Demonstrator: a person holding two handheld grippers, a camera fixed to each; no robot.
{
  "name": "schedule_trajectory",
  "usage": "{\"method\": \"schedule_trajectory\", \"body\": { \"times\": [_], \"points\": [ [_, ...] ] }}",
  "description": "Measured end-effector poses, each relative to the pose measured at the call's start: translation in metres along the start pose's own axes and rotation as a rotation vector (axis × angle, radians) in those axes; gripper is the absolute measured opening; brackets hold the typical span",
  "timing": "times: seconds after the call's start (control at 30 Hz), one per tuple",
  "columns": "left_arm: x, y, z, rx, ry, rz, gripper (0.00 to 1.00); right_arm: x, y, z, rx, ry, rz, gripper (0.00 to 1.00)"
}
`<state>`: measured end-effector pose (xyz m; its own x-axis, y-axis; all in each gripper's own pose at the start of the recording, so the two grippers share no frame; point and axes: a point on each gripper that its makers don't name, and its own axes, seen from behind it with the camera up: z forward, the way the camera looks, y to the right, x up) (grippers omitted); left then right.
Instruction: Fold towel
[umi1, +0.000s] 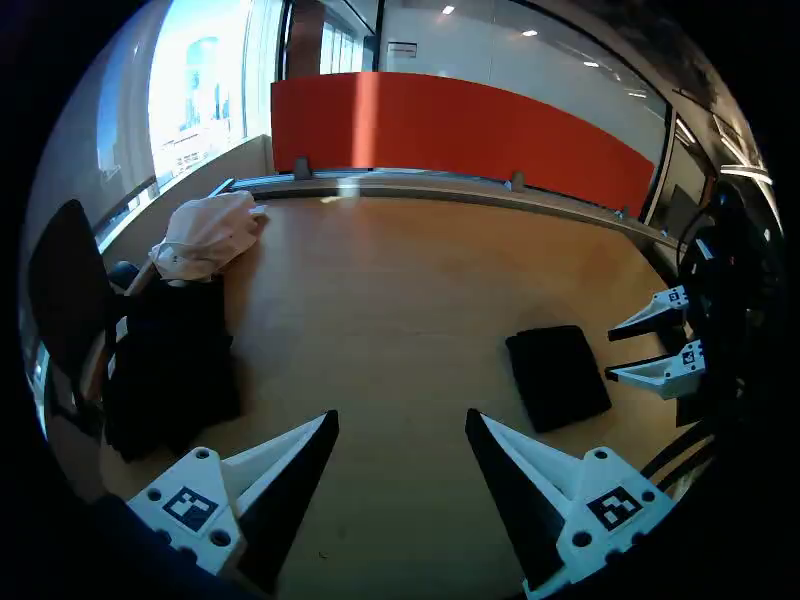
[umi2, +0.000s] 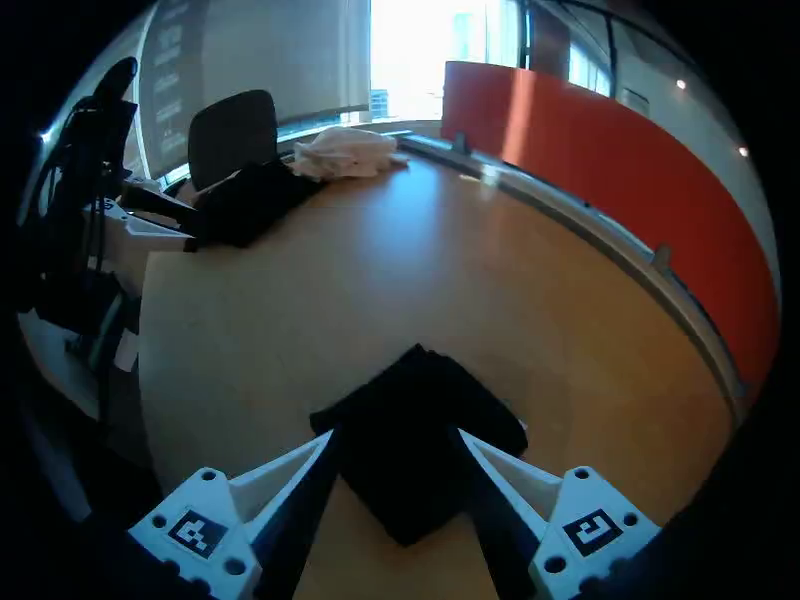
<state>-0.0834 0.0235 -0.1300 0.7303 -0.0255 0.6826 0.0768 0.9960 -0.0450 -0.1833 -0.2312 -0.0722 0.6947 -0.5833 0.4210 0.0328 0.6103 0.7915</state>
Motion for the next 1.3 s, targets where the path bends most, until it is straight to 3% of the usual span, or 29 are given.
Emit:
{"method": "schedule_trajectory", "body": {
  "times": [0.9,1.07,1.3],
  "points": [
    [0.003,0.008,0.002,-0.005,-0.001,0.015,0.94,-0.106,0.009,0.0,-0.048,-0.151,0.075,0.74],
    [0.003,0.01,0.003,-0.007,-0.001,0.017,0.94,-0.114,0.01,0.001,-0.053,-0.163,0.076,0.7],
    [0.003,0.01,0.004,-0.009,-0.002,0.016,0.94,-0.12,0.007,0.004,-0.05,-0.172,0.082,0.49]
  ]
}}
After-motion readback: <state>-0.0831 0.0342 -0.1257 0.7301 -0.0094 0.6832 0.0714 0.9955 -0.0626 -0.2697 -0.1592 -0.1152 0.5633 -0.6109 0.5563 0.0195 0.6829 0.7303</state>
